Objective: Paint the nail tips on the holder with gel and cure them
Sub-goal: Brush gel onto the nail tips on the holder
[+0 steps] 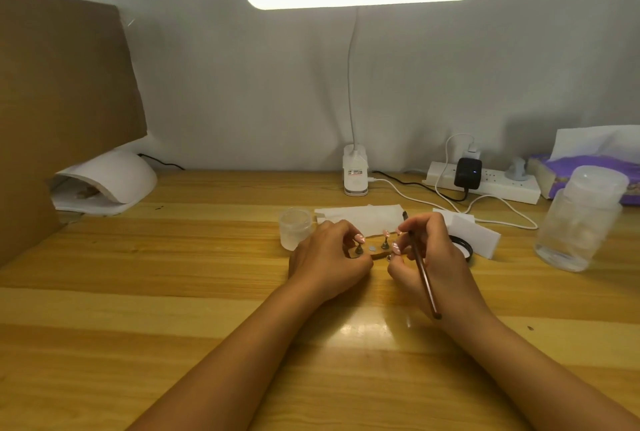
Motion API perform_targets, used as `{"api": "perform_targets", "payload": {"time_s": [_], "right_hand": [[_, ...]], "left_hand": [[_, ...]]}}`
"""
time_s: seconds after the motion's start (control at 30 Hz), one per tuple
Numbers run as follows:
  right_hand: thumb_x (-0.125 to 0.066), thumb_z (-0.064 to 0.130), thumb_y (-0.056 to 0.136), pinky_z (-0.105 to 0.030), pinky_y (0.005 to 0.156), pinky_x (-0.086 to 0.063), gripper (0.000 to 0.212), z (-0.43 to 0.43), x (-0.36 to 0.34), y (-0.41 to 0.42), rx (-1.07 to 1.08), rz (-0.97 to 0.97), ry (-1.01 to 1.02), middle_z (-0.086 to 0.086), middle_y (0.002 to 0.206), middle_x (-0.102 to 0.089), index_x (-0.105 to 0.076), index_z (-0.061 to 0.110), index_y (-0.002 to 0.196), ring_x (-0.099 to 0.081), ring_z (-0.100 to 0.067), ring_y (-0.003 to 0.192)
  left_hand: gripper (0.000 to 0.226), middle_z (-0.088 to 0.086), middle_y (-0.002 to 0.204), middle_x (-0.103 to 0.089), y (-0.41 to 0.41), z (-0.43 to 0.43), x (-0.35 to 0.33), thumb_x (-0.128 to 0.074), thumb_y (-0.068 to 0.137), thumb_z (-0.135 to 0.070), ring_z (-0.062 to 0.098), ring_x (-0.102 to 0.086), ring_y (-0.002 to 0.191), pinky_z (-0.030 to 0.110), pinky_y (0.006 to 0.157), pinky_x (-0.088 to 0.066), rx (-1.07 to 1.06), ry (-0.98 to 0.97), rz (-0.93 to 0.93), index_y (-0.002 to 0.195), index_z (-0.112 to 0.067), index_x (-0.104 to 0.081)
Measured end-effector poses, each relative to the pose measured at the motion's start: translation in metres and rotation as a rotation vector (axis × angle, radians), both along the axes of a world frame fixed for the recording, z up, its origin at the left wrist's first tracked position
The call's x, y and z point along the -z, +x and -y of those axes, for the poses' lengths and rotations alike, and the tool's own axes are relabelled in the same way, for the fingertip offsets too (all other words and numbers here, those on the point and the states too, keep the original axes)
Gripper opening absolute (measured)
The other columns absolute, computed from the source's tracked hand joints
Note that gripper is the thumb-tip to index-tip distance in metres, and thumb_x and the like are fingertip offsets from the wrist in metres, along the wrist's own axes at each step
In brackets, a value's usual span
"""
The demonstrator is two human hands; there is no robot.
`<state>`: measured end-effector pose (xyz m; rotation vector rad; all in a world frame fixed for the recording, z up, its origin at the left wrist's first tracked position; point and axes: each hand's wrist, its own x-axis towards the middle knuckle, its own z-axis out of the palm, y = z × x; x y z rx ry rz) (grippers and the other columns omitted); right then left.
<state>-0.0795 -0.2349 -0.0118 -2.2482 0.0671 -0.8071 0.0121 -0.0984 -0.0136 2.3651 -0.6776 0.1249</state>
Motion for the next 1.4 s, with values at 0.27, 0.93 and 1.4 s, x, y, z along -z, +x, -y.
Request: {"api": "perform_targets", "payload": {"time_s": [0.27,0.93,1.4], "right_hand": [[-0.074,0.011,0.078,-0.042,0.084,-0.046,0.048,-0.005,0.002,-0.003,0.091,0.064,-0.201,0.019,0.083,-0.049,-0.039,0.03,0.105,-0.053,-0.013,0.084],[-0.074,0.009,0.078,-0.034,0.076,-0.035,0.042,0.0,0.007,-0.001,0.078,0.062,-0.277,0.008,0.088,-0.056,-0.049,0.026,0.107,-0.047,-0.014,0.085],[-0.07,0.015,0.083,-0.038,0.079,-0.049,0.043,0.001,0.007,-0.001,0.041,-0.073,-0.24,0.001,0.099,-0.053,-0.042,0.034,0.11,-0.047,-0.015,0.095]], "left_hand": [[0.02,-0.017,0.098,-0.059,-0.003,-0.001,0.0,-0.069,0.078,-0.042,0.004,-0.056,0.089,0.02,0.062,-0.038,0.107,-0.019,0.015,0.093,-0.042,-0.056],[0.022,-0.015,0.09,-0.056,-0.011,-0.001,-0.001,-0.069,0.074,-0.036,0.007,-0.052,0.075,0.025,0.064,-0.043,0.257,-0.07,0.071,0.091,-0.038,-0.056],[0.023,-0.013,0.093,-0.056,-0.013,0.0,-0.004,-0.073,0.076,-0.031,0.007,-0.051,0.075,0.023,0.065,-0.04,0.27,-0.078,0.054,0.091,-0.036,-0.056]]}}
